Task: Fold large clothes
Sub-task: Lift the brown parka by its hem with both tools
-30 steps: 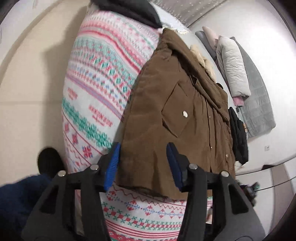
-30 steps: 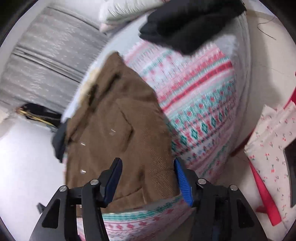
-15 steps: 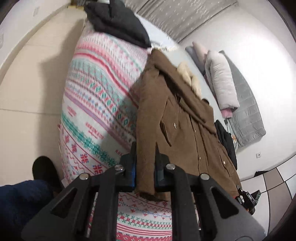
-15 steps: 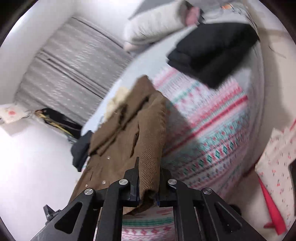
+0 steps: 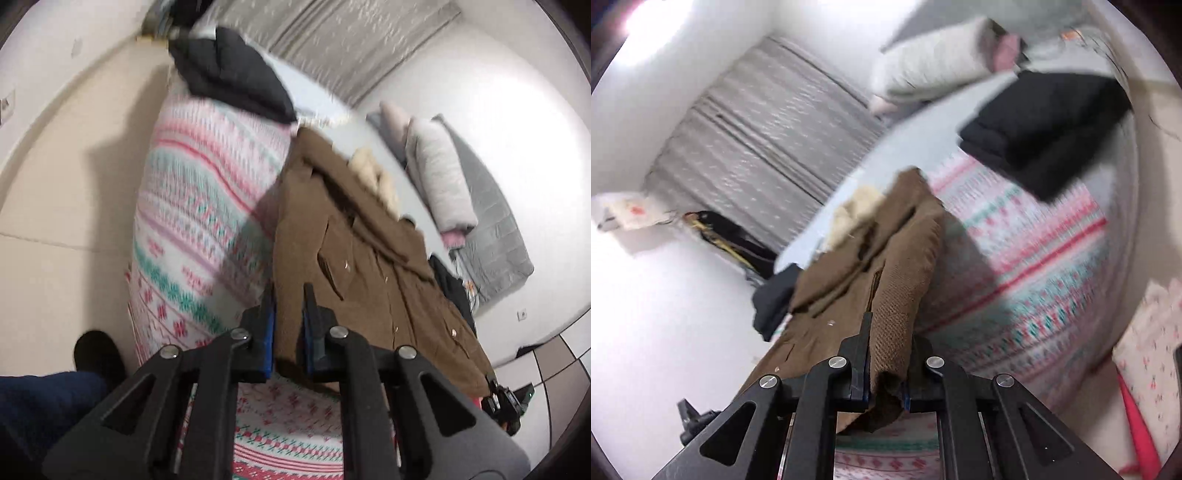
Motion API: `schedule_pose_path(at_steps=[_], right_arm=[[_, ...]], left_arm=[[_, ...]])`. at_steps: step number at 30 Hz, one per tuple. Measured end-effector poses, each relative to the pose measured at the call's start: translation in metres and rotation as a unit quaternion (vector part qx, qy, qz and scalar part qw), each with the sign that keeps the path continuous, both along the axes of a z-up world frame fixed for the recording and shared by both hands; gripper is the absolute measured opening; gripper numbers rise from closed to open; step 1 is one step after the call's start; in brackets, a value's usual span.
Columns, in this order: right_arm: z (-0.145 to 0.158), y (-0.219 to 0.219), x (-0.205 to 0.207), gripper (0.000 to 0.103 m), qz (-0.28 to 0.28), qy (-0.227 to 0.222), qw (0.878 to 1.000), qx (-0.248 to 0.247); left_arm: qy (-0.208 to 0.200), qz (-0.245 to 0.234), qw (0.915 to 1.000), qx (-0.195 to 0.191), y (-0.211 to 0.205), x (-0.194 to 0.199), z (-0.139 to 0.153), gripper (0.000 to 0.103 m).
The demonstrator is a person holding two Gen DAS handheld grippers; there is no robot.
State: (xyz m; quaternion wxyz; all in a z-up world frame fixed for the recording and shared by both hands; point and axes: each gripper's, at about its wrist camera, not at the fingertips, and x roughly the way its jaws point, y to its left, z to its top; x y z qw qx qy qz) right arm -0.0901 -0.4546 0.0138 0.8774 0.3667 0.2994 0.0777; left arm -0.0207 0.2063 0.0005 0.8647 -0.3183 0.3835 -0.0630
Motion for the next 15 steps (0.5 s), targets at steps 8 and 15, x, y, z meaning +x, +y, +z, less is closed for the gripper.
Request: schedule_pose_path(at_steps=[8,15], right_arm=[[0.041,0.013,-0.042,0.010,0.000,-0.079,0.997,0.013],[0.067,0.028,-0.073,0.010,-0.001,-0.118,0.993,0.017]], left_arm=[[-0.084,0.026,0.9961,-0.013,0.022,-0.044,0.053,0.010],[-0.229,0.060,0.9713,0.027,0.056,-0.110,0.133,0.000]])
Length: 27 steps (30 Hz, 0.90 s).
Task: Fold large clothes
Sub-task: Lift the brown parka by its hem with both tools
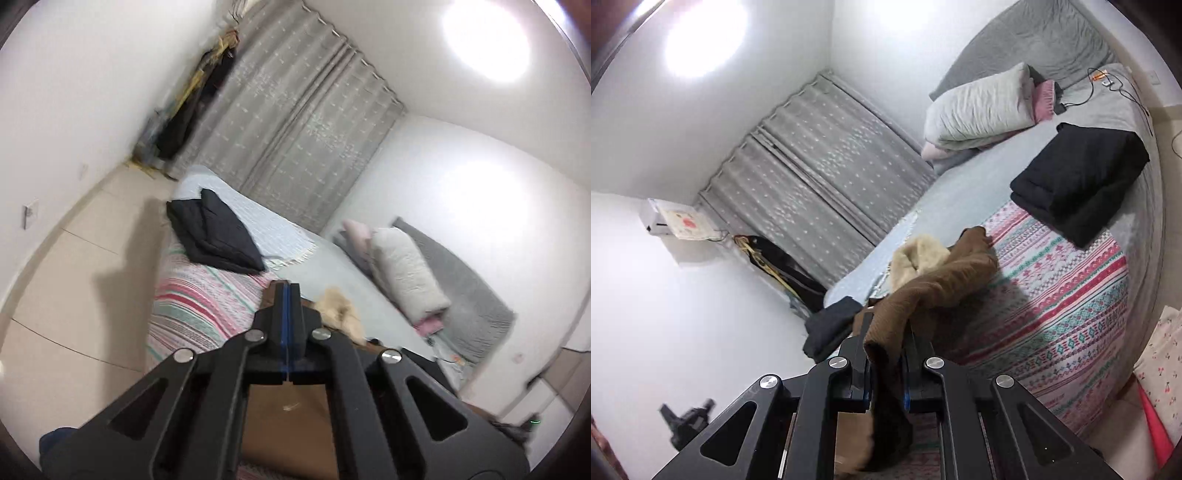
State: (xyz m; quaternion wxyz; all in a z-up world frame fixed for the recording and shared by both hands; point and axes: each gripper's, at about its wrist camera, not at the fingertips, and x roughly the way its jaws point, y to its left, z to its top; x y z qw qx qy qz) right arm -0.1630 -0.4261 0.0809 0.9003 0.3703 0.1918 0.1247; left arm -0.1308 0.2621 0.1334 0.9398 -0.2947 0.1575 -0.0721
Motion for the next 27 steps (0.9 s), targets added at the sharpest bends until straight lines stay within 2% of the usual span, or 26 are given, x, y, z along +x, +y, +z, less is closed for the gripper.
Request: schedule_pose_path(at_steps=[1,3,5,7,11,13,15,17,21,23,24,25,27], right_arm=[[-0.003,0.006,0.002,0.010,0.001,0.008,1.000,-0.002],[-0.013,0.007,0.007,0.010,-0.007,0.028,1.000,-0.001],[-0.026,-0.001,0.011,0.011,-0.023,0.051,0.998,0.006],[-0.036,-0.008,0.010,0.011,-0.032,0.061,0.998,0.009],[-0.048,-0.019,0.011,0.012,-0.029,0.082,0.996,0.017],[-0.056,-0.022,0.013,0.015,-0.031,0.099,0.994,0.018],[-0.071,-0.027,0.016,0.015,-0.034,0.121,0.992,0.027],[-0.085,-0.032,0.019,0.015,-0.036,0.134,0.989,0.043],[-0.103,-0.035,0.018,0.018,-0.036,0.152,0.986,0.058],[-0.106,-0.034,0.016,0.020,-0.036,0.160,0.985,0.059],[-0.108,-0.034,0.017,0.020,-0.035,0.165,0.984,0.060],[-0.112,-0.033,0.019,0.021,-0.032,0.173,0.982,0.062],[-0.115,-0.031,0.022,0.022,-0.028,0.185,0.981,0.060]], left_arm=[[0.017,-0.015,0.9997,0.005,-0.001,0.007,-0.003,0.000],[0.097,-0.027,0.9947,0.020,-0.013,0.032,-0.031,0.002],[0.170,-0.078,0.9824,0.014,-0.027,0.060,-0.068,0.020],[0.212,-0.100,0.9720,0.015,-0.041,0.080,-0.107,0.060],[0.297,-0.122,0.9462,0.043,-0.060,0.107,-0.171,0.065],[0.327,-0.129,0.9351,0.045,-0.064,0.107,-0.199,0.074],[0.358,-0.132,0.9233,0.043,-0.066,0.105,-0.220,0.074],[0.372,-0.143,0.9169,0.026,-0.069,0.104,-0.233,0.074],[0.364,-0.155,0.9182,0.013,-0.074,0.099,-0.236,0.074],[0.361,-0.157,0.9189,0.020,-0.076,0.099,-0.236,0.060],[0.364,-0.155,0.9181,0.025,-0.076,0.099,-0.236,0.049],[0.366,-0.154,0.9176,0.022,-0.074,0.098,-0.235,0.043],[0.362,-0.153,0.9193,0.012,-0.075,0.098,-0.238,0.038]])
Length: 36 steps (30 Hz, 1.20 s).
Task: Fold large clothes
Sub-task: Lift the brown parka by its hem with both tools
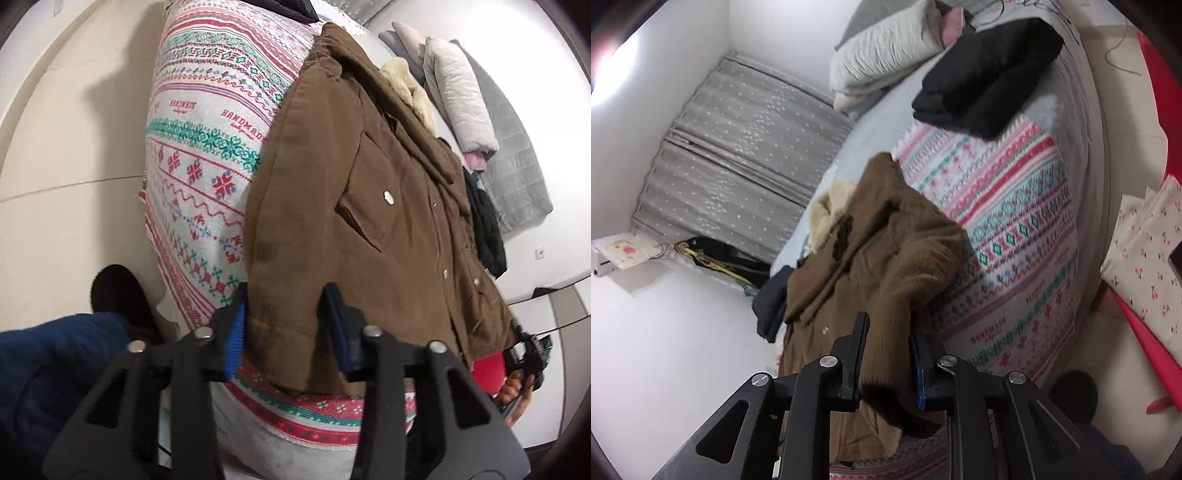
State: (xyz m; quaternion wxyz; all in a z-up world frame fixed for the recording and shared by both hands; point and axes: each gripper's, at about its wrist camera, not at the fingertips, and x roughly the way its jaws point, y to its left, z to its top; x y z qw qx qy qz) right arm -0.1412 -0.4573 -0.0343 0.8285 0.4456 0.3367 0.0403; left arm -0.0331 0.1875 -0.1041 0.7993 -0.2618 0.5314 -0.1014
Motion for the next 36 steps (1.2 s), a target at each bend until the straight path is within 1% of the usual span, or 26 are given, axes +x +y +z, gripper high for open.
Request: schedule_pose_path(at_steps=[1,3,4,5,6,7,8,9,10,11,12,13,14,15,16,18,19,21,23,24,27,30,32,34,36], right_arm=[[-0.001,0.002,0.002,0.022,0.004,0.008,1.000,-0.004],[-0.005,0.003,0.006,0.023,0.008,0.024,1.000,-0.010],[-0.008,0.005,0.007,0.024,0.008,0.033,0.999,-0.010],[-0.011,0.005,0.008,0.028,0.009,0.039,0.999,-0.009],[-0.015,0.007,0.010,0.036,0.012,0.054,0.998,-0.008],[-0.018,0.008,0.012,0.041,0.014,0.064,0.998,-0.008],[-0.021,0.009,0.013,0.047,0.016,0.072,0.997,-0.009],[-0.024,0.010,0.015,0.048,0.018,0.082,0.996,-0.015],[-0.026,0.012,0.017,0.048,0.019,0.092,0.995,-0.022],[-0.029,0.014,0.019,0.048,0.023,0.103,0.994,-0.031],[-0.031,0.017,0.021,0.048,0.027,0.108,0.993,-0.035],[-0.032,0.022,0.023,0.044,0.037,0.112,0.992,-0.042],[-0.030,0.028,0.023,0.021,0.046,0.106,0.992,-0.055],[-0.027,0.032,0.022,0.012,0.048,0.098,0.992,-0.066],[-0.023,0.034,0.019,0.012,0.045,0.086,0.993,-0.072],[-0.020,0.032,0.010,0.011,0.029,0.065,0.995,-0.065],[-0.020,0.031,0.007,0.011,0.022,0.061,0.996,-0.060],[-0.017,0.030,0.001,0.010,0.016,0.047,0.997,-0.055],[-0.007,0.030,-0.010,0.009,0.017,0.010,0.999,-0.042],[-0.003,0.030,-0.015,0.009,0.018,-0.005,0.999,-0.036],[0.009,0.032,-0.028,0.009,0.015,-0.038,0.999,-0.025],[0.022,0.030,-0.040,0.008,0.008,-0.067,0.998,-0.009],[0.038,0.031,-0.051,0.008,0.010,-0.093,0.996,-0.011],[0.053,0.031,-0.060,0.008,0.014,-0.113,0.993,-0.016],[0.075,0.034,-0.075,0.009,0.018,-0.138,0.990,-0.024]], left_arm=[[-0.004,0.000,1.0000,0.002,0.000,0.002,0.001,0.031],[-0.010,-0.001,0.9999,0.002,0.000,0.002,0.005,0.026],[-0.010,0.000,0.9999,-0.001,0.002,0.002,0.004,0.026],[-0.008,0.001,1.0000,-0.002,0.003,0.003,0.003,0.027],[-0.005,0.002,1.0000,-0.002,0.003,0.003,0.002,0.032],[-0.001,0.007,1.0000,-0.002,0.005,0.004,0.000,0.045],[0.006,0.017,0.9998,-0.002,0.008,0.005,-0.003,0.054],[0.016,0.025,0.9995,-0.005,0.010,0.006,-0.008,0.068],[0.026,0.028,0.9992,-0.012,0.012,0.006,-0.012,0.069],[0.032,0.027,0.9986,-0.031,0.014,0.007,-0.016,0.069],[0.032,0.027,0.9981,-0.044,0.014,0.007,-0.017,0.061],[0.026,0.029,0.9983,-0.043,0.014,0.007,-0.016,0.048],[0.015,0.033,0.9987,-0.035,0.014,0.006,-0.011,0.040],[-0.001,0.034,0.9988,-0.034,0.014,0.003,-0.004,0.024],[-0.015,0.032,0.9987,-0.036,0.013,0.000,0.002,0.022],[-0.044,0.037,0.9983,-0.014,0.010,-0.007,0.017,0.019],[-0.051,0.036,0.9980,-0.002,0.008,-0.008,0.022,0.018],[-0.063,0.040,0.9972,0.003,0.008,-0.011,0.032,0.017],[-0.087,0.040,0.9954,0.010,0.008,-0.014,0.046,0.016],[-0.096,0.043,0.9944,0.008,0.010,-0.016,0.053,0.016],[-0.116,0.052,0.9917,-0.017,0.017,-0.021,0.074,0.015],[-0.142,0.057,0.9877,-0.034,0.022,-0.035,0.101,0.015],[-0.160,0.061,0.9846,-0.035,0.026,-0.046,0.119,0.015],[-0.171,0.063,0.9819,-0.050,0.031,-0.057,0.135,0.014],[-0.194,0.065,0.9772,-0.058,0.036,-0.073,0.157,0.014]])
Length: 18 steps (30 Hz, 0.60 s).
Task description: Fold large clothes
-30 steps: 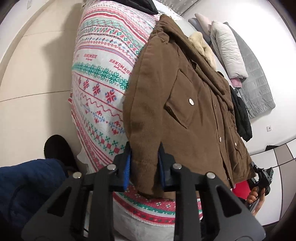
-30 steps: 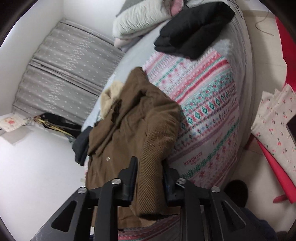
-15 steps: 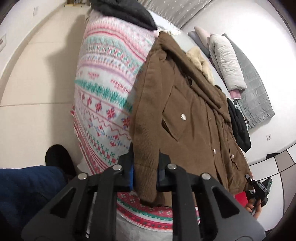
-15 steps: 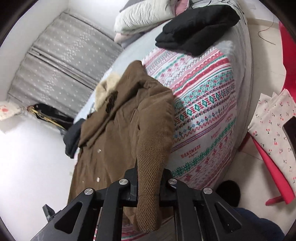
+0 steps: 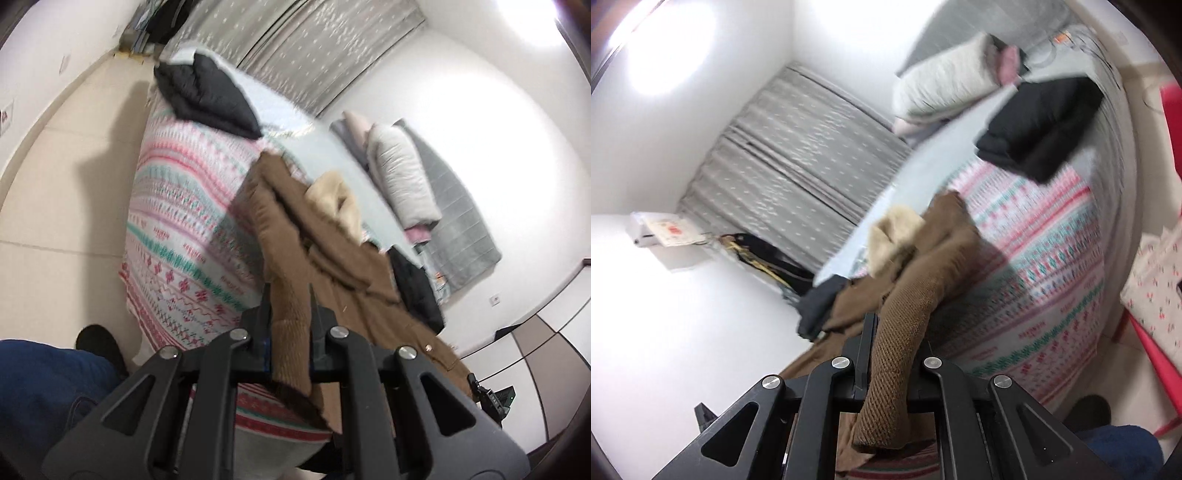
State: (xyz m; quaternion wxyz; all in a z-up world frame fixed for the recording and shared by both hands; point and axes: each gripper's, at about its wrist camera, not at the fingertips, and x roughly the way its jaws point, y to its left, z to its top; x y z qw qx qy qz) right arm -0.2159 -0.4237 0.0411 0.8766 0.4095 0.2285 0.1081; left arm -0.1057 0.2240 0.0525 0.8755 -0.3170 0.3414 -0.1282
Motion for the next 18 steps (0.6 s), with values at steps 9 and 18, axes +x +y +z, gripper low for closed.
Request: schedule_pose_path(at_steps=[9,18], right_arm=[[0.050,-0.002,-0.033,0.009,-0.010,-0.062,0.998,-0.020],[0.031,-0.022,0.012,0.009,-0.017,-0.059,0.996,0.056]], left_arm=[[-0.012,0.007,0.9991,-0.040,0.013,-0.030,0.016,0.015],[0.012,0.025,0.9934,-0.111,0.017,0.030,0.022,0.015]])
